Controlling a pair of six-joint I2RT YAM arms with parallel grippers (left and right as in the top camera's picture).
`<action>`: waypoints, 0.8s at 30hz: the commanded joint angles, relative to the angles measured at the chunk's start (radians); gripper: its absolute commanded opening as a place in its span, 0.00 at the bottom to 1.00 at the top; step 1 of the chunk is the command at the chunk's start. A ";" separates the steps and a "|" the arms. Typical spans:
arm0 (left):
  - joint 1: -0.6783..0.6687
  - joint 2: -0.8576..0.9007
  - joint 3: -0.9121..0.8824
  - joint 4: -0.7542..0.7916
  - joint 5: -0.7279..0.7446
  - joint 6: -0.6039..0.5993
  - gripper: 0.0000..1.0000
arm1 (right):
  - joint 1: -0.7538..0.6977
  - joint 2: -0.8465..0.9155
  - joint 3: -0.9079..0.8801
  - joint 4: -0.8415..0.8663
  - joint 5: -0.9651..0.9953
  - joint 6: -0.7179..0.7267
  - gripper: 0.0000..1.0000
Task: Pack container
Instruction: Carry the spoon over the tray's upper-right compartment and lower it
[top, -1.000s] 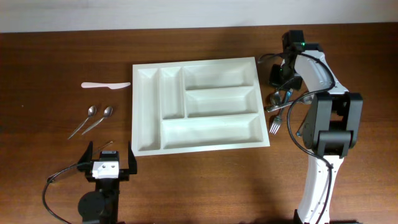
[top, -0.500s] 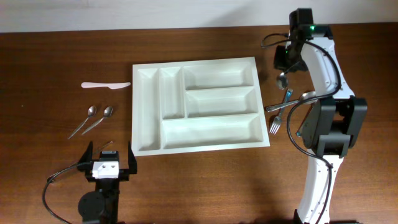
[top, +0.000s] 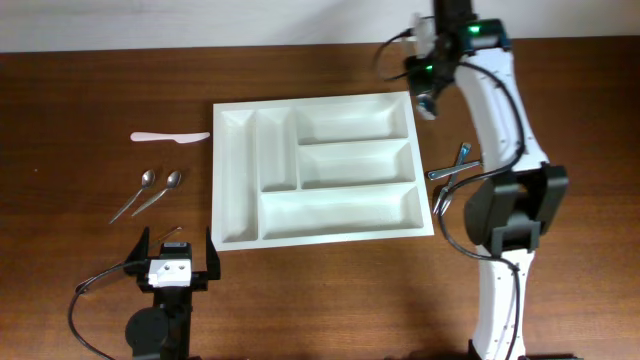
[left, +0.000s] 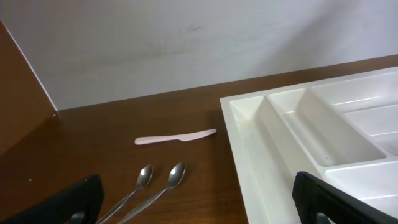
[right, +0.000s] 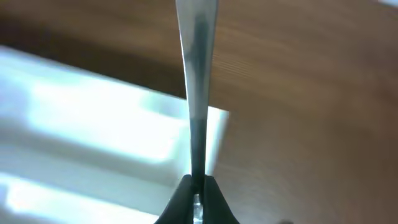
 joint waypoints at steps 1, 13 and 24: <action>0.006 -0.008 -0.005 -0.002 0.008 -0.011 0.99 | 0.075 0.008 0.023 0.006 -0.066 -0.279 0.04; 0.006 -0.008 -0.005 -0.002 0.008 -0.011 0.99 | 0.209 0.010 -0.071 0.154 -0.066 -0.789 0.04; 0.006 -0.008 -0.005 -0.001 0.008 -0.011 0.99 | 0.199 0.010 -0.251 0.291 -0.072 -0.788 0.04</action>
